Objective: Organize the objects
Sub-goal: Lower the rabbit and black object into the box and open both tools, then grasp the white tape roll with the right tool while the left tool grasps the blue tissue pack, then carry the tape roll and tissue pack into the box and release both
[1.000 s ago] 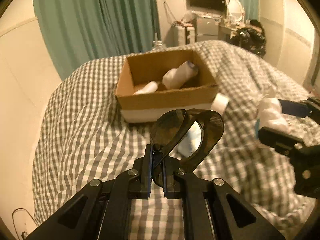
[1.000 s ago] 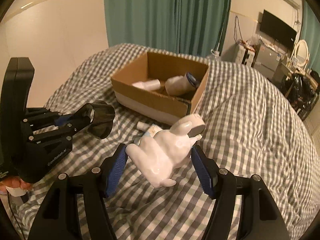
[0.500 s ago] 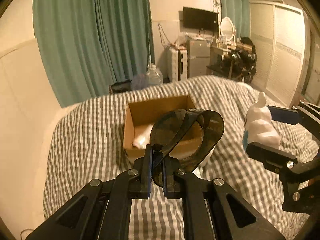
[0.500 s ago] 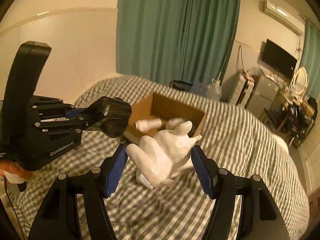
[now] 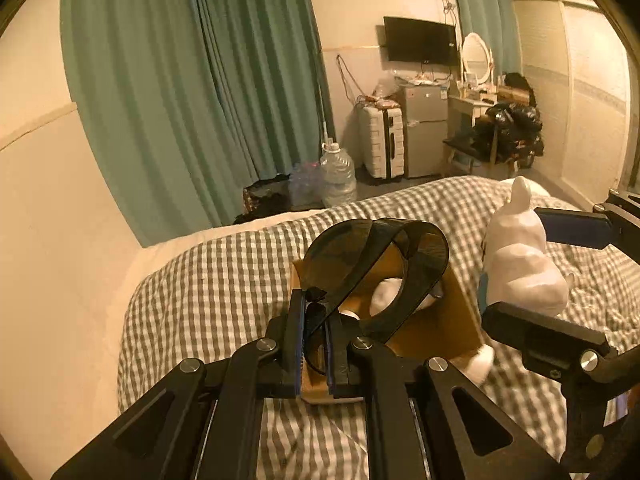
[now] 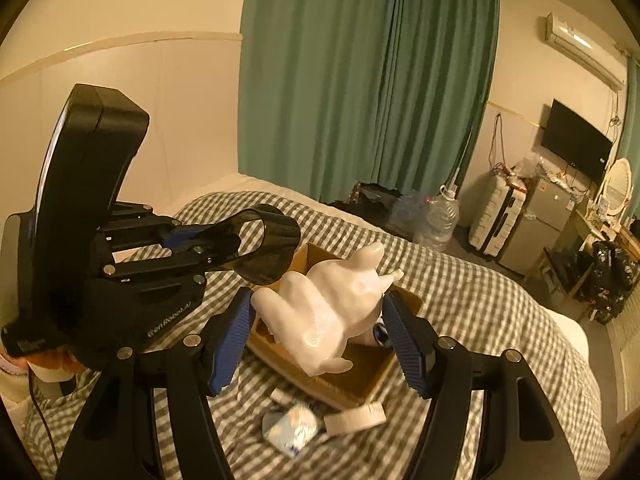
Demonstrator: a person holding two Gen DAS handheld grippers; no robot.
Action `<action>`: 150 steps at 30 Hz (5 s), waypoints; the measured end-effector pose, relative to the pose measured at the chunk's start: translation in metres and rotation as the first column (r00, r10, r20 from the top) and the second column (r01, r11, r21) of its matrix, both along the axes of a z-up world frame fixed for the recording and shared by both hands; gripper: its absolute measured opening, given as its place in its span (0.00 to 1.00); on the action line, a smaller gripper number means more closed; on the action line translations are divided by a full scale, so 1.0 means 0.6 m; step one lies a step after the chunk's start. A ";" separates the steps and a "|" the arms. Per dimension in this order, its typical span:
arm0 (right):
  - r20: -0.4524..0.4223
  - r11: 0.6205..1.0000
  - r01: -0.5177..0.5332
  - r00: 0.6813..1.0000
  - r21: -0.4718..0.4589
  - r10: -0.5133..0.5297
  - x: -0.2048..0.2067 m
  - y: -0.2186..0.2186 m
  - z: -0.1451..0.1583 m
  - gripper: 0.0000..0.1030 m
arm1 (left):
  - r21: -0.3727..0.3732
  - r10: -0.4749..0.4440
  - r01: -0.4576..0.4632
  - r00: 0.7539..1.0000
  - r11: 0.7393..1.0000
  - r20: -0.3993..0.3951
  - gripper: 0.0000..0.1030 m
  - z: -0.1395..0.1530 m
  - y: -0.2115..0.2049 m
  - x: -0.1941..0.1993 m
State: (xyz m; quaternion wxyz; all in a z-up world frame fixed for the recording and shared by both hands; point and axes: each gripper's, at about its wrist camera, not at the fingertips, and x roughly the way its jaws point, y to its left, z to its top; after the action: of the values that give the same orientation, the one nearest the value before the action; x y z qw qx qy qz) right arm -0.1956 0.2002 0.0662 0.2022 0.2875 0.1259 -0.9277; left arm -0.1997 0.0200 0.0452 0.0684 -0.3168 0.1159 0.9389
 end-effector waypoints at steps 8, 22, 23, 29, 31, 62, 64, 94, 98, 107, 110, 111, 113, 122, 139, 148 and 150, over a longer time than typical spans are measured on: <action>0.125 1.000 0.014 0.992 -0.017 -0.012 -0.116 -0.006 -0.093 0.63 | -0.008 0.025 -0.025 0.995 1.000 0.100 0.08 -0.099 -0.004 -0.103; 0.321 1.000 0.023 0.947 0.000 -0.022 -0.212 0.011 -0.265 0.63 | -0.045 0.035 -0.027 0.979 0.999 0.202 0.08 -0.213 -0.001 -0.184; 0.319 1.000 0.020 0.948 -0.004 -0.018 -0.210 0.010 -0.268 0.64 | -0.036 0.035 -0.028 0.979 0.999 0.203 0.08 -0.214 0.000 -0.187; 0.300 1.000 0.020 0.954 -0.014 -0.015 -0.197 0.017 -0.274 0.67 | 0.022 0.000 -0.006 0.966 1.000 0.259 0.22 -0.234 0.001 -0.182; 0.285 0.999 0.033 0.958 -0.032 -0.023 -0.186 0.028 -0.262 0.79 | 0.035 -0.021 0.011 0.960 0.999 0.279 0.51 -0.235 0.005 -0.170; 0.212 0.999 0.018 0.977 0.046 -0.027 -0.025 0.124 -0.125 0.82 | 0.071 0.232 -0.237 0.970 0.969 0.075 0.98 -0.109 0.016 0.055; 0.256 0.997 0.010 0.966 0.073 -0.029 -0.038 0.127 -0.159 0.82 | 0.060 0.235 -0.240 0.968 0.969 0.092 0.98 -0.138 0.025 0.062; 0.464 0.988 -0.056 0.886 0.145 -0.017 -0.102 0.119 -0.374 0.76 | 0.042 0.077 -0.098 0.931 0.994 0.356 0.98 -0.343 0.131 0.103; 0.433 0.987 -0.037 0.901 0.158 -0.035 -0.085 0.121 -0.364 0.76 | 0.013 0.077 -0.089 0.921 0.996 0.382 0.87 -0.366 0.148 0.098; 0.417 0.991 0.007 0.907 0.137 -0.064 -0.075 0.147 -0.335 0.75 | 0.069 0.040 -0.072 0.923 0.995 0.382 0.51 -0.350 0.137 0.113; 0.402 0.991 0.016 0.913 0.134 -0.069 -0.061 0.149 -0.321 0.75 | 0.095 0.035 -0.074 0.935 0.993 0.353 0.51 -0.322 0.119 0.125; 0.395 0.991 0.016 0.916 0.136 -0.069 -0.056 0.148 -0.314 0.75 | 0.106 0.037 -0.078 0.938 0.991 0.345 0.51 -0.312 0.114 0.128; 0.378 0.990 0.020 0.923 0.139 -0.072 -0.048 0.140 -0.302 0.75 | 0.126 0.037 -0.082 0.945 0.989 0.325 0.51 -0.292 0.104 0.138; 0.288 0.987 0.032 0.954 0.156 -0.076 -0.004 0.108 -0.222 0.75 | 0.156 0.040 -0.083 0.965 0.984 0.260 0.51 -0.232 0.038 0.157; 0.151 0.992 -0.020 0.989 0.128 0.001 0.084 -0.011 -0.094 0.75 | 0.140 0.128 -0.145 0.984 0.980 0.122 0.51 -0.105 -0.064 0.196; 0.125 0.999 0.024 0.992 0.048 -0.030 0.060 0.023 -0.086 0.75 | 0.095 0.072 -0.081 0.993 0.992 0.092 0.51 -0.080 -0.016 0.123; 0.129 0.998 0.049 0.990 0.033 -0.053 0.035 0.031 -0.081 0.75 | 0.096 0.036 -0.044 0.996 0.994 0.087 0.51 -0.081 -0.002 0.088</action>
State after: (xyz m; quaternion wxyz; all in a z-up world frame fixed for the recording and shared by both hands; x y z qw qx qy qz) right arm -0.1744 0.2189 0.0174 0.1820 0.3533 0.1190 -0.9099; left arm -0.1467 0.0186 -0.0036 0.0699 -0.3548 0.0602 0.9304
